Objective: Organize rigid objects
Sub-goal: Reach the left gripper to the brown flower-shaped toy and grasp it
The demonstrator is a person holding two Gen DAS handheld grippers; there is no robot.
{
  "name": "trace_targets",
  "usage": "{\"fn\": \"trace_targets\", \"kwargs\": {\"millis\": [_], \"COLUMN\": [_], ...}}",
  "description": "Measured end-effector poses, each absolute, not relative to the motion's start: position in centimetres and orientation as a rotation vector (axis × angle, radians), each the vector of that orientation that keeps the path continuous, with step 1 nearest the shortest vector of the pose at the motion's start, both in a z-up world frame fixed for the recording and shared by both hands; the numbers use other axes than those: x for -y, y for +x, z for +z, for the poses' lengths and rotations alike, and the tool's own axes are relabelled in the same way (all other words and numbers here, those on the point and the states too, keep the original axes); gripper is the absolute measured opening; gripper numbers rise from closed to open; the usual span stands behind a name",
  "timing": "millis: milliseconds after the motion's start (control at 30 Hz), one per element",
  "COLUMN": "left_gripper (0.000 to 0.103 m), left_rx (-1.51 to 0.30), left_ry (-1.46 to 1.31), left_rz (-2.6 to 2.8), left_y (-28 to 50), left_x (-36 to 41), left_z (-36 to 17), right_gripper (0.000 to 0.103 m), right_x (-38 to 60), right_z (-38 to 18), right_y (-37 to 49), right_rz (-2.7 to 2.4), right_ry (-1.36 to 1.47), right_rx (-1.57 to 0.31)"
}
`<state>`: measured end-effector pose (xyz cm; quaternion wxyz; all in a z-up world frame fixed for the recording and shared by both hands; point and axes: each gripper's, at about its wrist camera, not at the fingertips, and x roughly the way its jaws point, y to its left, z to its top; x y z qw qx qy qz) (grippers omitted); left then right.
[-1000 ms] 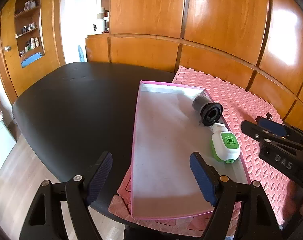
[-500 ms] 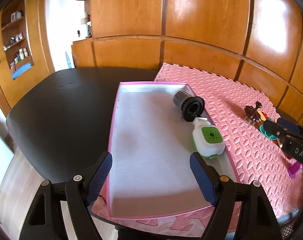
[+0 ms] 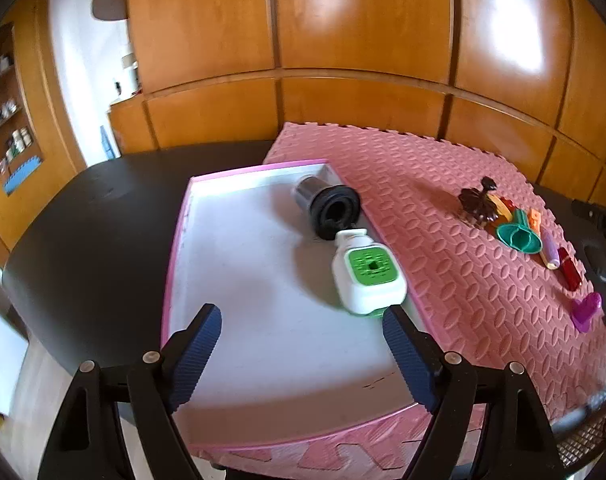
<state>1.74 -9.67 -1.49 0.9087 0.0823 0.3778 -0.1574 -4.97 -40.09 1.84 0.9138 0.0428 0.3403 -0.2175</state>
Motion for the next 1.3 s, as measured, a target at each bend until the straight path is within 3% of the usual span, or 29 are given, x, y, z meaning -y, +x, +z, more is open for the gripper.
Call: {"fn": "trace_targets", "kwargs": {"millis": [400, 1133, 1300], "left_gripper": [0.083, 0.083, 0.074], "left_rx": [-0.745, -0.902, -0.956], "left_ry": [0.27, 0.182, 0.122], "left_rz": [-0.403, -0.639, -0.668], "left_y": [2.7, 7.0, 9.8], "left_x": [15.4, 26.3, 29.1], "left_z": [-0.2, -1.4, -2.0], "right_gripper": [0.057, 0.06, 0.06], "right_x": [49.2, 50.2, 50.4], "right_z": [-0.8, -1.3, -1.2], "right_y": [-7.2, -7.3, -7.2], "right_rz": [-0.56, -0.53, -0.511], "right_ry": [0.345, 0.442, 0.463], "right_rx": [-0.681, -0.69, -0.691]}}
